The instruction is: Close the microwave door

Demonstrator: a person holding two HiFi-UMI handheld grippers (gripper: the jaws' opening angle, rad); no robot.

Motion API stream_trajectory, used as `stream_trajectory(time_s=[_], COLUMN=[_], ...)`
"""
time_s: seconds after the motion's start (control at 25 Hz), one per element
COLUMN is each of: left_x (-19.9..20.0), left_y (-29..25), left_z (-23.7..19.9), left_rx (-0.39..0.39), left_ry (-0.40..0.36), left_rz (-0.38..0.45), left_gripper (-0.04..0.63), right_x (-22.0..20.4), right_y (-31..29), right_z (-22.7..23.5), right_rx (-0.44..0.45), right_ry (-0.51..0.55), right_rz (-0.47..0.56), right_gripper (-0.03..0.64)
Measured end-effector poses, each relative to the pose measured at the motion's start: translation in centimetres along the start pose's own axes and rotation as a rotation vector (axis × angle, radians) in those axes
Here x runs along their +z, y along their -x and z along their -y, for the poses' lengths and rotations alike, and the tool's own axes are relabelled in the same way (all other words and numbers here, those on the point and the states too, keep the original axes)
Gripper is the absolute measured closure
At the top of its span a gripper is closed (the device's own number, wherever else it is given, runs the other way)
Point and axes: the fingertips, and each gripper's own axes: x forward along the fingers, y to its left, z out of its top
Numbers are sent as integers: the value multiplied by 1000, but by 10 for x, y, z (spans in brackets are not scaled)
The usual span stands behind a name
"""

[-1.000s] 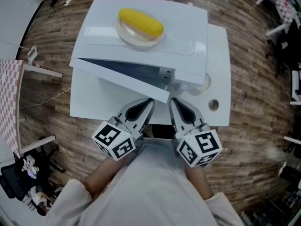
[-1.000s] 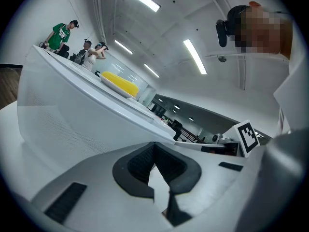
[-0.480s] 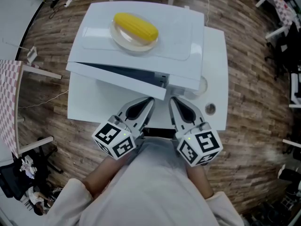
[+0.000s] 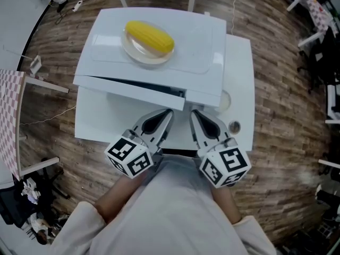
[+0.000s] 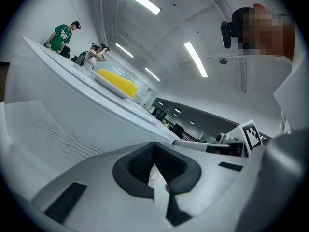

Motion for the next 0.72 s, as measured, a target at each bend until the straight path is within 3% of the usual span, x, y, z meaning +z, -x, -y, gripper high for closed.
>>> stream_trajectory(time_s=[0.4, 0.72], left_x=[7, 6], left_y=[-6, -9], left_z=[1, 7], left_rx=[26, 41], left_ry=[-6, -71], left_rz=[18, 19], left_gripper=[577, 577], right_x=[14, 19], right_y=[3, 7], right_z=[9, 21], right_rx=[8, 11], right_ry=[22, 10], right_rz=[21, 34], right_gripper=[594, 594])
